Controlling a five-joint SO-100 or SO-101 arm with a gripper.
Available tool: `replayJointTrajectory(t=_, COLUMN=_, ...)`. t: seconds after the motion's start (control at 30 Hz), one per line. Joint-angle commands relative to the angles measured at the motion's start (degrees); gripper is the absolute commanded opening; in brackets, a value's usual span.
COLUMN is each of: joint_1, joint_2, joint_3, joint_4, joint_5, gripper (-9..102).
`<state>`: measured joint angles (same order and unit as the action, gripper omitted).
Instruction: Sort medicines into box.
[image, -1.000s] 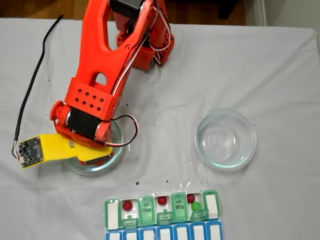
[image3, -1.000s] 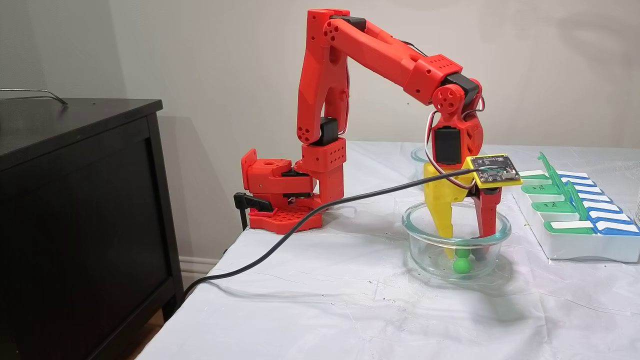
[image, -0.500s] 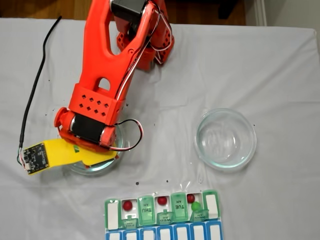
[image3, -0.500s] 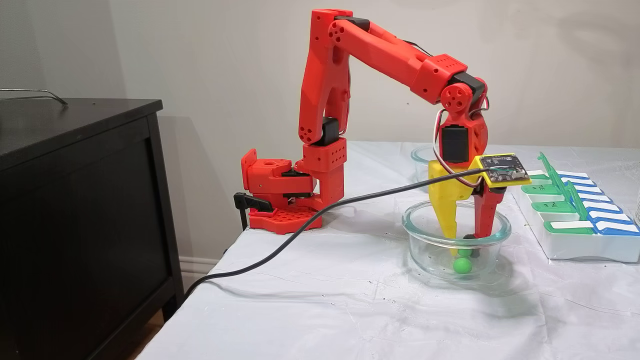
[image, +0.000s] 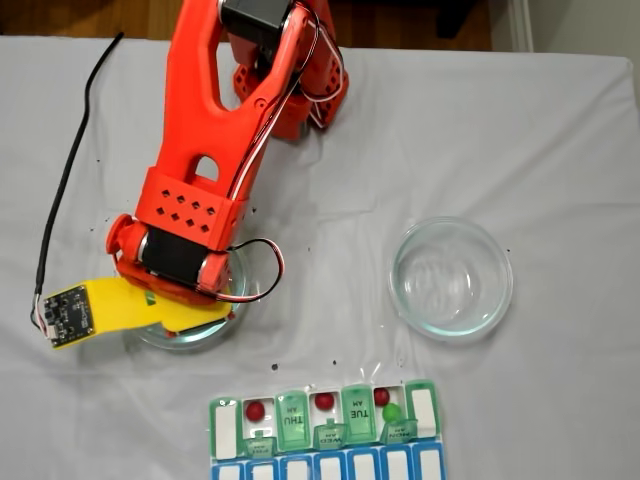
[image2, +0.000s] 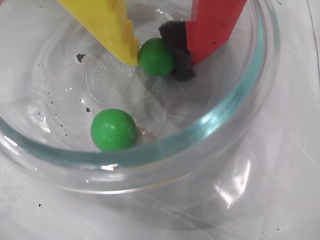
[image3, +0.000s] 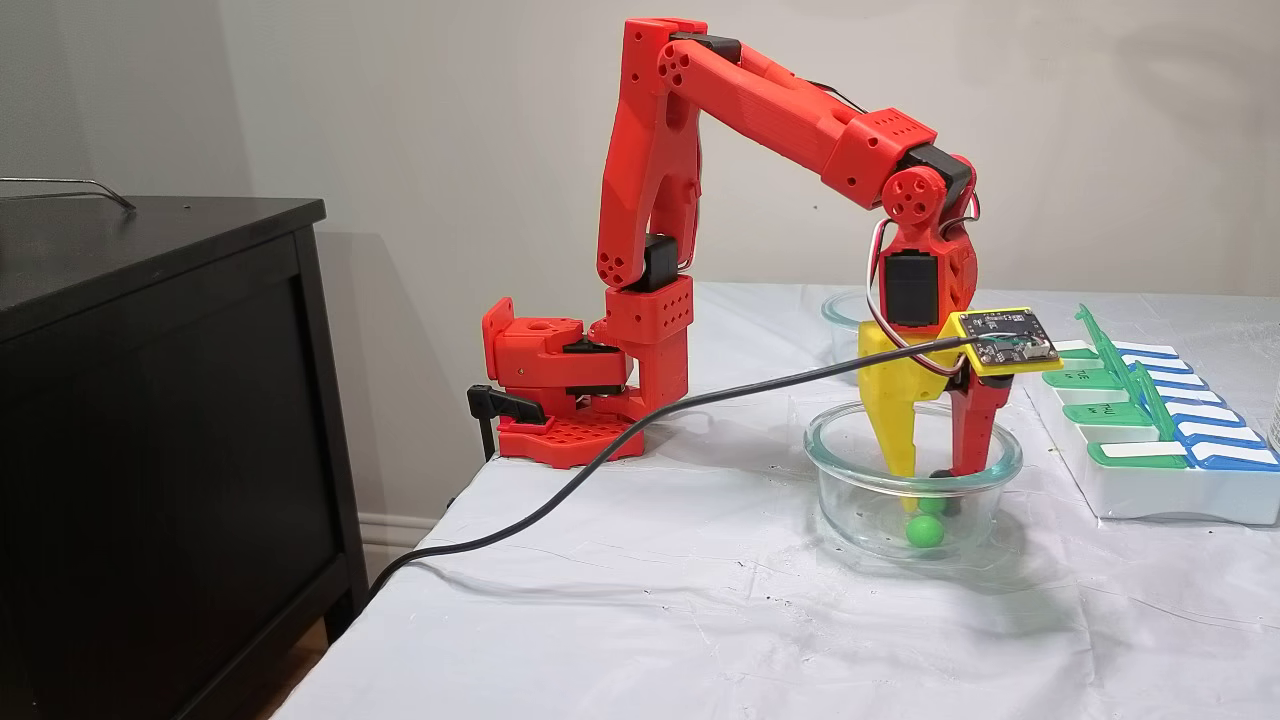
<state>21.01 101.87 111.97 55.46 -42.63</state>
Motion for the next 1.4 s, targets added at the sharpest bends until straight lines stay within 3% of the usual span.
replayJointTrajectory(t=0.0, joint_1=-0.35, joint_2=0.18, joint_3=-1.14, joint_4=-0.88, joint_5=-0.35, gripper=0)
replayJointTrajectory(t=0.17, joint_1=-0.53, joint_2=2.72, joint_3=-2.9, joint_4=4.13, joint_5=-0.35, gripper=0)
replayJointTrajectory(t=0.33, joint_1=-0.35, joint_2=16.44, joint_3=-1.41, joint_4=5.27, joint_5=3.08, gripper=0)
replayJointTrajectory(t=0.7, joint_1=-0.62, joint_2=37.35, joint_3=6.77, joint_4=-3.52, joint_5=9.4, gripper=0)
replayJointTrajectory(t=0.83, joint_1=-6.06, joint_2=42.28, joint_3=11.78, joint_4=-10.11, joint_5=15.03, gripper=0)
replayJointTrajectory(t=1.13, joint_1=-22.15, joint_2=39.81, joint_3=17.4, joint_4=-23.91, joint_5=18.02, gripper=0)
replayJointTrajectory(t=1.23, joint_1=-24.52, joint_2=35.33, joint_3=16.88, joint_4=-25.66, joint_5=23.91, gripper=0)
replayJointTrajectory(t=1.37, joint_1=-25.58, joint_2=27.69, joint_3=13.62, joint_4=-29.27, joint_5=23.29, gripper=0)
